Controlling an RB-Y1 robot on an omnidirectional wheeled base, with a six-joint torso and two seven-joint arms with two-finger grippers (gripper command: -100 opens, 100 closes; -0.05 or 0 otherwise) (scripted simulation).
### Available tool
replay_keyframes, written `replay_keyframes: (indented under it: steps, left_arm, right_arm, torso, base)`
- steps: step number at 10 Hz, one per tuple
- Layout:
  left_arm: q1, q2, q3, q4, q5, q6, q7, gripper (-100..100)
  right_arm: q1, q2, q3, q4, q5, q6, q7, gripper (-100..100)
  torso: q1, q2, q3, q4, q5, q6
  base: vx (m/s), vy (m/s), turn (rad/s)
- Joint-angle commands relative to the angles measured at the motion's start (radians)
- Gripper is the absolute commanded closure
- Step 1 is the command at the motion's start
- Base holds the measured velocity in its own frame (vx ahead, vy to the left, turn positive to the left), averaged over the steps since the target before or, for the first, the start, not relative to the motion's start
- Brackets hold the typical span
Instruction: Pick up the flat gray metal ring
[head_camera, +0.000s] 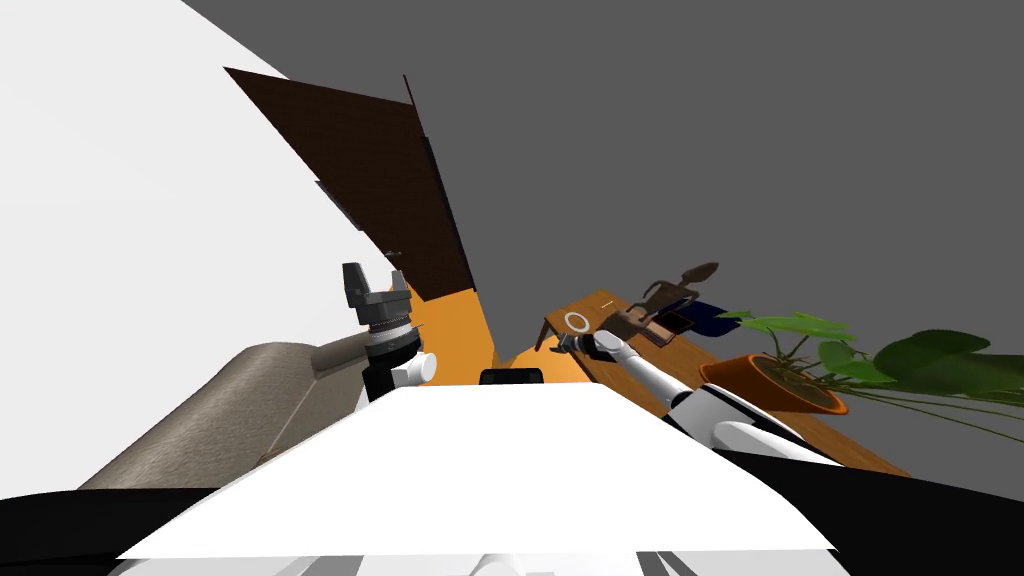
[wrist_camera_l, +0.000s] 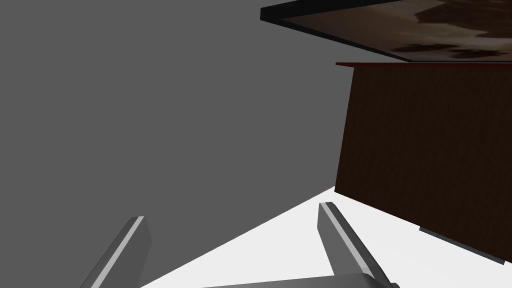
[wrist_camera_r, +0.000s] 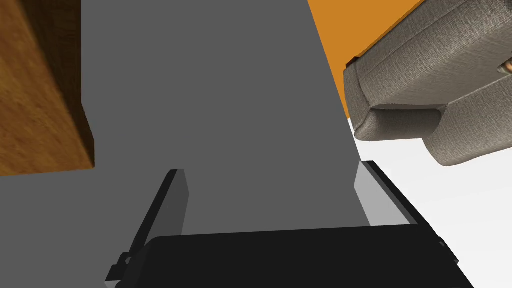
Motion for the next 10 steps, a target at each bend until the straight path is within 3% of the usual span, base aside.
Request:
replay_keyframes:
  steps: [1,4,5,6,7,9,10]
  left_arm:
    - [0.0,0.0,0.0,0.0,0.0,0.0,0.0,0]
    - [0.0,0.0,0.0,0.0,0.0,0.0,0.0,0]
    - [0.0,0.0,0.0,0.0,0.0,0.0,0.0,0]
    - [0.0,0.0,0.0,0.0,0.0,0.0,0.0,0]
    - [0.0,0.0,0.0,0.0,0.0,0.0,0.0,0]
    - [0.0,0.0,0.0,0.0,0.0,0.0,0.0,0]
    - [0.0,0.0,0.0,0.0,0.0,0.0,0.0,0]
  right_arm:
    - [-0.015,-0.014,0.008,0.05,0.05,-0.011,-0.004,-100]
    - [-0.033,-0.028,0.017,0.11,0.127,-0.018,-0.018,-100]
    - [-0.049,-0.042,0.024,0.153,0.158,-0.025,-0.032,-100]
    - [-0.049,-0.042,0.024,0.153,0.18,-0.025,-0.032,-100]
    - [-0.064,-0.054,0.03,0.193,0.208,-0.03,-0.045,-100]
    - [-0.064,-0.054,0.03,0.193,0.23,-0.03,-0.045,-100]
    - [-0.078,-0.065,0.035,0.23,0.274,-0.035,-0.058,-100]
  torso:
    - [0.0,0.0,0.0,0.0,0.0,0.0]
    - [0.0,-0.001,0.0,0.0,0.0,-0.001]
    - [0.0,0.0,0.0,0.0,0.0,0.0]
    - [0.0,0.0,0.0,0.0,0.0,0.0]
    - [0.0,0.0,0.0,0.0,0.0,0.0]
    - [0.0,-0.001,0.0,0.0,0.0,0.0]
    - [0.0,0.001,0.0,0.0,0.0,0.001]
  base:
    - [0.039,-0.002,0.185]
    - [0.039,-0.003,0.119]
    - [0.038,-0.006,0.153]
    - [0.036,-0.01,0.082]
    - [0.049,-0.013,0.134]
    - [0.03,-0.011,0.047]
    - [0.028,-0.012,0.14]
